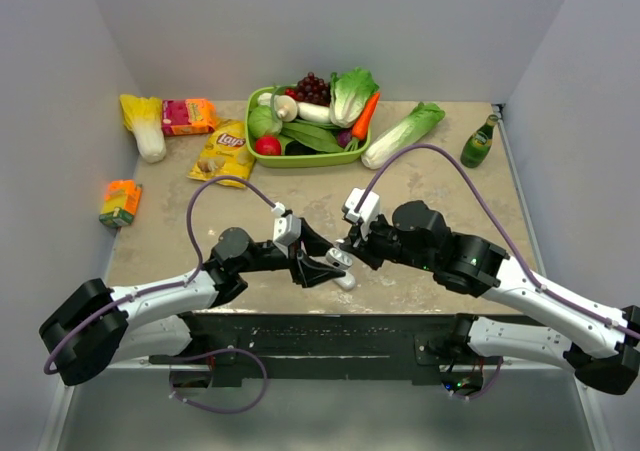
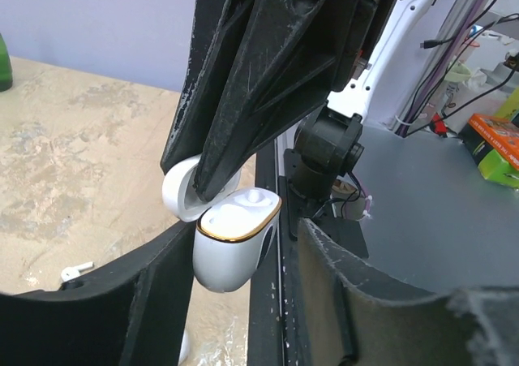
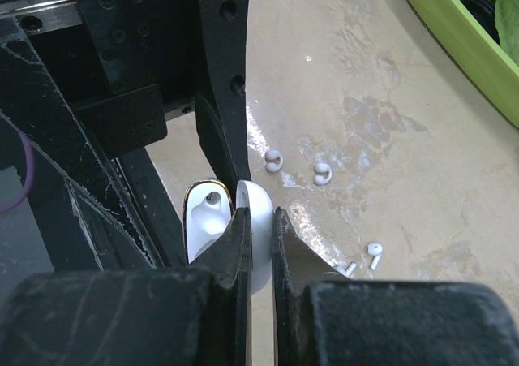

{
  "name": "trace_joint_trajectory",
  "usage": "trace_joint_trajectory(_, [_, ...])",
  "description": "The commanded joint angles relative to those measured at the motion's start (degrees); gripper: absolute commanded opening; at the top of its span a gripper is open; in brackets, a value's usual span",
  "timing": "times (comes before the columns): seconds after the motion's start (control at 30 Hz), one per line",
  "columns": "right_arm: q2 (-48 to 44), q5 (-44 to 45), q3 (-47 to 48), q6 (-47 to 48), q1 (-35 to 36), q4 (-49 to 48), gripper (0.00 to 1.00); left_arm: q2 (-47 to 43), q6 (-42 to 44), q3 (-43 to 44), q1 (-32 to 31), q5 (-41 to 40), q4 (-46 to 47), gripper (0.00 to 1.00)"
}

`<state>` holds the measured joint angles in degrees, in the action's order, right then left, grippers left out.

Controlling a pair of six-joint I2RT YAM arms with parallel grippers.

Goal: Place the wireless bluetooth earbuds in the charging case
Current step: Pass from the right arm to the left

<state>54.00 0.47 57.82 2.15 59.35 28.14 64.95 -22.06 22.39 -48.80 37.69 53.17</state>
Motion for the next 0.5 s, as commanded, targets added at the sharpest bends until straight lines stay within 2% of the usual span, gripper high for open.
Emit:
trace_joint_trajectory(0.0, [-0.3, -0.38, 0.1, -0.22, 0.24, -2.83, 0.0, -0.26, -0.79, 1.6, 0.37, -0.25, 4.14, 0.57])
trace_joint_trajectory(0.13, [-0.21, -0.29, 0.1, -0.22, 0.32, -2.83, 0.0, 0.0, -0.61, 1.51, 0.28, 0.01, 4.4, 0.52])
trace_joint_trajectory(0.37, [-0.12, -1.44, -0.08, -0.4, 0.33, -3.0, 0.0, 0.44, -0.7, 1.16, 0.45, 0.54, 5.28, 0.29])
trace_joint_trajectory(0.47, [-0.03, -1.52, -0.08, -0.4, 0.32, -3.0, 0.0, 0.53, -0.52, 1.08, 0.46, 0.54, 5.37, 0.24])
